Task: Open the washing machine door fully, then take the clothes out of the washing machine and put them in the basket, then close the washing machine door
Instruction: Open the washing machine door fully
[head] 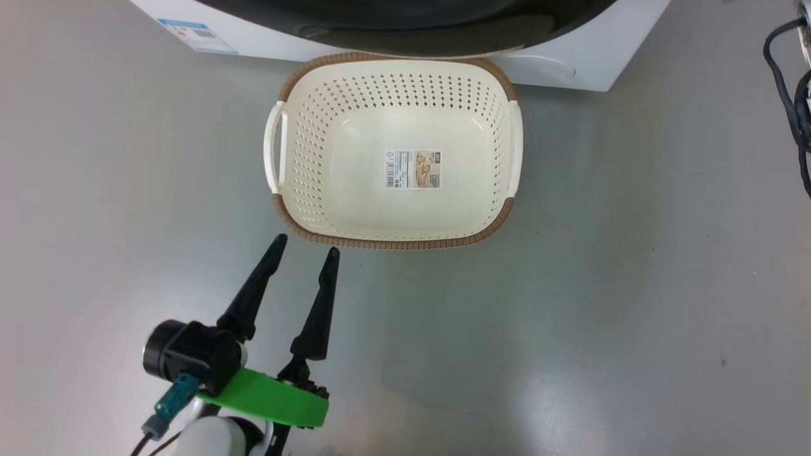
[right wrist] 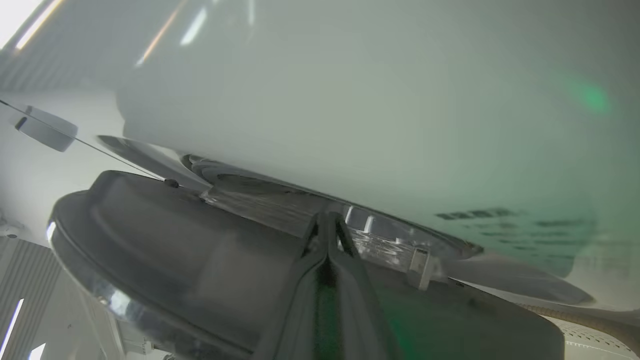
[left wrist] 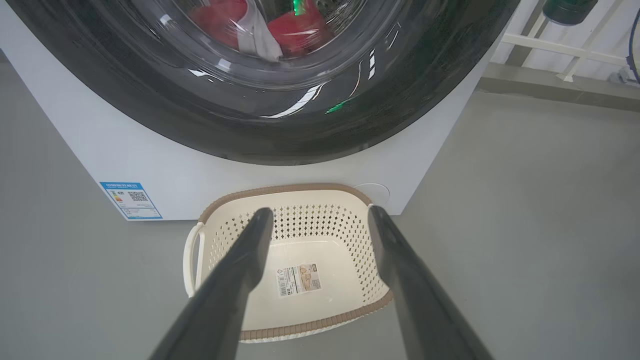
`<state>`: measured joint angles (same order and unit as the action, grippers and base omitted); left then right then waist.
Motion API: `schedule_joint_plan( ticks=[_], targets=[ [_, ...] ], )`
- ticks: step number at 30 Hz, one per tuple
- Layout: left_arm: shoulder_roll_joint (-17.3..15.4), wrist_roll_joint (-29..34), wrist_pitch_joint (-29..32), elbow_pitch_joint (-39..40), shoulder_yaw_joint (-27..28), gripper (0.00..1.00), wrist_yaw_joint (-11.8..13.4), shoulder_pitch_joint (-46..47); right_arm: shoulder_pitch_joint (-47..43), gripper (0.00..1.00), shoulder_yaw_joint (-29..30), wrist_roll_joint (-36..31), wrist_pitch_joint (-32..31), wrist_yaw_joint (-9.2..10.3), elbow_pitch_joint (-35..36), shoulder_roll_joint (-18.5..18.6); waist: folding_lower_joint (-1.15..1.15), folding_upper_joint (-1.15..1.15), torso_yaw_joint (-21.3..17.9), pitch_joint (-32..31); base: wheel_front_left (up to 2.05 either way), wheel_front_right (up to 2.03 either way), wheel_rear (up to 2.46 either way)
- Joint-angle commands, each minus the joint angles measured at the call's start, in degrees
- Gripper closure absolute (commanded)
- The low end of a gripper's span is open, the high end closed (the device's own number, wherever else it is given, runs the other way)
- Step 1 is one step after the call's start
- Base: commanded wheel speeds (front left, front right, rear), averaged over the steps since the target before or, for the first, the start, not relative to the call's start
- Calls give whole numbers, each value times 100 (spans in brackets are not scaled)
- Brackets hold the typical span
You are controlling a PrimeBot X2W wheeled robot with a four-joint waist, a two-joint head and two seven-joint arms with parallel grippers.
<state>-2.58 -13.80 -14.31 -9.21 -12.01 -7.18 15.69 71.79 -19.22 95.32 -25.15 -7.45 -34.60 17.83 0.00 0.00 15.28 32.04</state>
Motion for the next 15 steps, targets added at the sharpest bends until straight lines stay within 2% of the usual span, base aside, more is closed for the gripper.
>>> schedule_joint_plan(
  ticks=[1, 7, 15],
  targets=[
    [-81, -44, -69, 102, 172, 0, -30, 92, 70, 100, -117, 79, -212, -3, 79, -252, 0, 0, 26, 20, 0, 0, 0],
    [-60, -52, -69, 66, 192, 0, -31, 71, -9, 100, -161, 67, -406, -3, 9, -264, 0, 0, 35, -101, 0, 0, 0],
    [-47, 12, -69, 50, 242, 0, -31, -70, -547, 100, -257, 48, -579, -3, 113, -375, 0, 0, -64, -486, 0, 0, 0]
  ],
)
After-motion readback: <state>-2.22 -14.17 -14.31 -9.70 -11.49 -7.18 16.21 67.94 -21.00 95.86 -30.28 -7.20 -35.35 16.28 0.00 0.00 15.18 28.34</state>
